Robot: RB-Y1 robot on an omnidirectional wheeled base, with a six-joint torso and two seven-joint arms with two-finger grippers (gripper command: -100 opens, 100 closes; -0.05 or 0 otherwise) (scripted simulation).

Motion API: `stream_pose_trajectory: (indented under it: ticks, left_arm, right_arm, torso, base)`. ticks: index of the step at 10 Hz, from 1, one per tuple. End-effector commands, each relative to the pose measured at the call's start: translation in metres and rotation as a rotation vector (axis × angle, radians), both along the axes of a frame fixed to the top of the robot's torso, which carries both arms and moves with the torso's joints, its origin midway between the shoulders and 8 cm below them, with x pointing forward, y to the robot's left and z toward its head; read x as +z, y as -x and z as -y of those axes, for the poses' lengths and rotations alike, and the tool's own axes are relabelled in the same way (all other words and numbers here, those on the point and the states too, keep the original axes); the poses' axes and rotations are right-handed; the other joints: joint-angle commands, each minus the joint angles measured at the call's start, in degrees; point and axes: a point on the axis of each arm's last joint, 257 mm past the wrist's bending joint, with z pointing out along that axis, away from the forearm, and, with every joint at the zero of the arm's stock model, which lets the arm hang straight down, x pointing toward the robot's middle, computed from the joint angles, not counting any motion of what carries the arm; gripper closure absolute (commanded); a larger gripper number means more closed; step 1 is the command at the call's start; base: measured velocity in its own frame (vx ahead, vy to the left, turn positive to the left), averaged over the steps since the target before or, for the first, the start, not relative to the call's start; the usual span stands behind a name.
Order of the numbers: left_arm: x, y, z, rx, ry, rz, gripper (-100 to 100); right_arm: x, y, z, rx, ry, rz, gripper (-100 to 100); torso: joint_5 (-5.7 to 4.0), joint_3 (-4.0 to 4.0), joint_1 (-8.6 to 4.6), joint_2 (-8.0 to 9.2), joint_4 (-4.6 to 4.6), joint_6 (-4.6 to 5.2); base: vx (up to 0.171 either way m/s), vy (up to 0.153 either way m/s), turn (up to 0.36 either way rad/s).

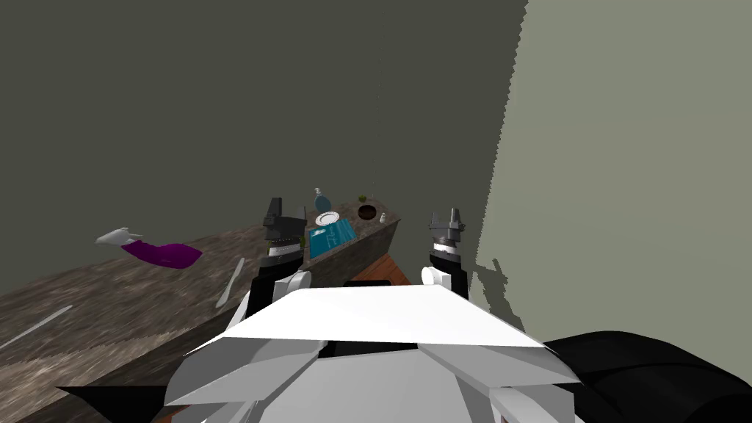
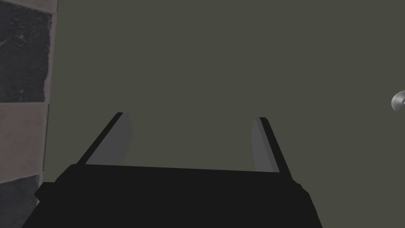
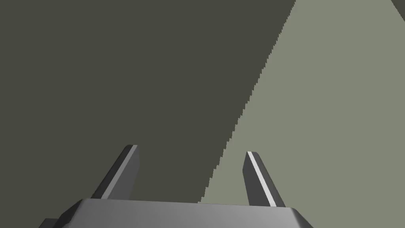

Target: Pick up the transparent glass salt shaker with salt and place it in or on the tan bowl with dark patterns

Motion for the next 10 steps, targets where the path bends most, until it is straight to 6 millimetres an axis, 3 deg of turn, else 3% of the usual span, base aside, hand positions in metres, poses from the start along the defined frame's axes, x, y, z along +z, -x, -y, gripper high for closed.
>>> stream_pose_trajectory:
  ticks: [1, 5, 10]
  left_arm:
    - [0.000, 0.000, 0.000, 0.000, 0.000, 0.000, 0]
    - [0.000, 0.000, 0.000, 0.000, 0.000, 0.000, 0]
    - [0.000, 0.000, 0.000, 0.000, 0.000, 0.000, 0]
  right_arm:
    - [-0.004, -0.003, -0.003, 0.022, 0.016, -0.017, -100]
    - [-0.032, -0.018, -0.009, 0.098, 0.012, -0.096, -100]
    - [-0.093, -0.037, -0.006, 0.191, -0.128, -0.235, -100]
  torso:
    - [0.00, 0.00, 0.00, 0.00, 0.00, 0.00]
    - [-0.02, 0.10, -0.09, 0.17, 0.04, -0.01]
    - [-0.02, 0.15, -0.10, 0.26, 0.06, -0.01]
  base:
    - [-0.015, -0.007, 0.048]
    - [-0.043, -0.018, 0.098]
    - [-0.067, -0.020, 0.173]
